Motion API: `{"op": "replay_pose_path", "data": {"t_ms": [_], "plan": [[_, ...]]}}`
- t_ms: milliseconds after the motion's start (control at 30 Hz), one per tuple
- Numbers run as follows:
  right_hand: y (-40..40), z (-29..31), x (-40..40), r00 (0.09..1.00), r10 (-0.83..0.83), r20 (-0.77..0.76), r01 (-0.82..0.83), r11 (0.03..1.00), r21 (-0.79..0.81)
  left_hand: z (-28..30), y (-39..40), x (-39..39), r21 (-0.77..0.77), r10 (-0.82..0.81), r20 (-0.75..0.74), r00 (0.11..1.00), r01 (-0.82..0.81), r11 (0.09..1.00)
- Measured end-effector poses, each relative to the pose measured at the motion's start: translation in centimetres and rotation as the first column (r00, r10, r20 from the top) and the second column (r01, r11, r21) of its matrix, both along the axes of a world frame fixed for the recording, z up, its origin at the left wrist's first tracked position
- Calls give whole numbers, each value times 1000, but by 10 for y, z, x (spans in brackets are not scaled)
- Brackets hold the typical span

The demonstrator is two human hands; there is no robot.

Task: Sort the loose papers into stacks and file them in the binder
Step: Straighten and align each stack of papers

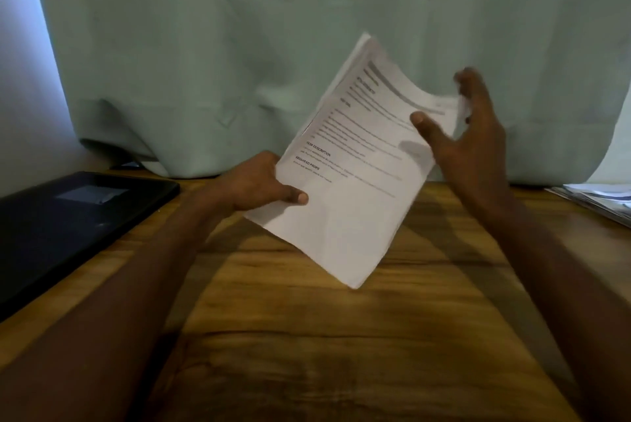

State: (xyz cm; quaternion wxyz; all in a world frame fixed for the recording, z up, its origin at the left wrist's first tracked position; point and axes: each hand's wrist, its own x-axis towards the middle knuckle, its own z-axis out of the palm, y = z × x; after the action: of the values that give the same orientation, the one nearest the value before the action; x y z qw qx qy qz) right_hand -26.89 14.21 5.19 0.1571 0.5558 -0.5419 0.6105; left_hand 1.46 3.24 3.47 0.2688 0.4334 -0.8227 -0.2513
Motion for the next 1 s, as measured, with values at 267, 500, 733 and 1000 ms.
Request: {"op": "replay_pose_path", "data": {"t_ms": [267,500,733,1000], "plan": [[26,27,-23,938,340,64,-296,693,657,0,3,0,-27,-118,421,899,142,989],[6,-9,-22,885,325,333,-461,711,530,-3,-5,-8,-321,86,289,953,12,947],[6,-18,-21,731,383,565,-540,831,136,6,-15,27,-40,54,-594,803,-96,995],[-1,-26,-2,666,422,615,-595,798,97,-32,-10,5,318,46,-779,625,331,888]]}}
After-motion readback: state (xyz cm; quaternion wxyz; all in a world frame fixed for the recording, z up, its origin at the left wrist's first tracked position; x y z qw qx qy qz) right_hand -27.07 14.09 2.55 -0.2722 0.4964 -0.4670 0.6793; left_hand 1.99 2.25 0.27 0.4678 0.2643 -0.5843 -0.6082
